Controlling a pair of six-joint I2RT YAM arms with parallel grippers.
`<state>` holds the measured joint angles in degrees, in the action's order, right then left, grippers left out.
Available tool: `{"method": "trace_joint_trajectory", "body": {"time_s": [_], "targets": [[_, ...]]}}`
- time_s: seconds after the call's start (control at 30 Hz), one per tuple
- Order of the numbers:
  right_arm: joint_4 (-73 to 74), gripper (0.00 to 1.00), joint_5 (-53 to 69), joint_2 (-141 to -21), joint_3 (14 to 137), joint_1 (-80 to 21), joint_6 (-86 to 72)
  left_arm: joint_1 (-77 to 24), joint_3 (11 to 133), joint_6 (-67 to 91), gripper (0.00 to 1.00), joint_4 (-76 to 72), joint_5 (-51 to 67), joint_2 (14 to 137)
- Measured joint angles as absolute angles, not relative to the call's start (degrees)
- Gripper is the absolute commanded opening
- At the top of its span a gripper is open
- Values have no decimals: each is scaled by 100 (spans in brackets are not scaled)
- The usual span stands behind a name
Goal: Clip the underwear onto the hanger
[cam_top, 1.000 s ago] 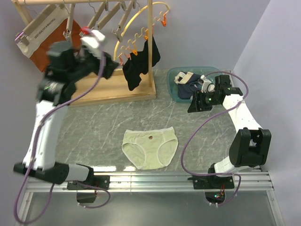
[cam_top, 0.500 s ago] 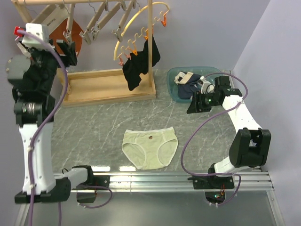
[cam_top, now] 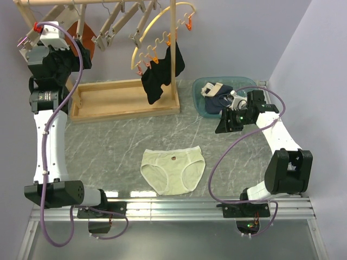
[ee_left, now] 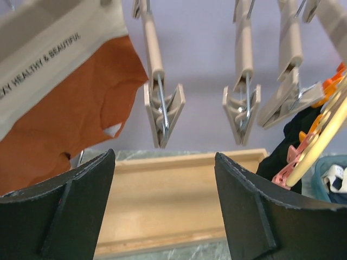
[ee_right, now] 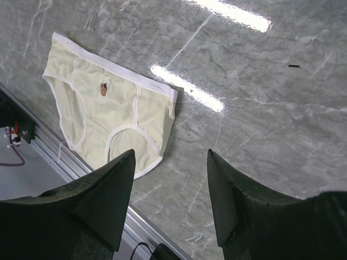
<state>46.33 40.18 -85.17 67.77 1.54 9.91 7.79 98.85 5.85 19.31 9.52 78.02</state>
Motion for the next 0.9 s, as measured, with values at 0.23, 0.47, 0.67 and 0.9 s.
{"method": "trace_joint_trajectory", "body": {"time_s": [0.23,0.47,0.67,0.9], "targets": [[4633,62,4016,-8512,6777,154,991,779,9863,668,75,1313,1031,8009],[4633,62,4016,-8512,6777,154,989,781,9883,751,55,1044,1068,8521],[4633,61,4016,-8512,6777,154,989,786,9874,893,20,871,1092,8619],[4630,61,4023,-8512,6777,154,989,790,9874,867,0,698,1100,8617]]}}
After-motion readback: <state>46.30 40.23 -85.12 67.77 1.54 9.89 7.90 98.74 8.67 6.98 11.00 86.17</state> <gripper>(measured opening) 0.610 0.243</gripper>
